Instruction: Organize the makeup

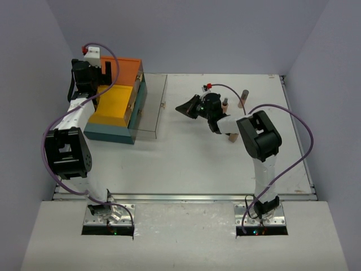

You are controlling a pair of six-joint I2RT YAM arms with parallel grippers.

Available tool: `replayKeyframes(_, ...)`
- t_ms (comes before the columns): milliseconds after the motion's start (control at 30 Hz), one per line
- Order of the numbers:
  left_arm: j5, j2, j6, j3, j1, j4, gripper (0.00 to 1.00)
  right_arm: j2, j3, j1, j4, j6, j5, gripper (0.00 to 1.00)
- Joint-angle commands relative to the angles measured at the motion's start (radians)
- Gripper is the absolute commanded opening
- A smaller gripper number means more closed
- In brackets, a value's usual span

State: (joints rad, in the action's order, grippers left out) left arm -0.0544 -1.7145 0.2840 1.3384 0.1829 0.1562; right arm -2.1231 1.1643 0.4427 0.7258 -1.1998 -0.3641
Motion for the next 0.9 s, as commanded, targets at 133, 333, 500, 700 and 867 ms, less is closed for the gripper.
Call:
replayKeyframes(133,-0.026,-0.013,0.043,-0.055,0.001,-0.22,1.0,0.101,0.036,-0.013,-0.095,0.165,-0.087,0.14)
replayKeyframes(333,-0.001,-0.003,0.041,-0.018,0.001,-0.24,1.0,0.291,0.067,0.002,-0.401,0.472,-0.053,0.47)
replayKeyframes(500,0.028,0.015,0.034,0.02,0.001,-0.27,1.0,0.5,0.063,0.006,-0.809,0.74,0.198,0.73)
replayKeyframes(700,0.083,0.048,0.032,0.048,0.0,-0.312,1.0,0.68,-0.039,0.008,-1.047,0.899,0.49,0.96)
replayKeyframes(867,0.116,0.1,0.034,0.042,0.0,-0.337,1.0,0.674,-0.07,0.005,-1.146,0.976,0.563,0.99)
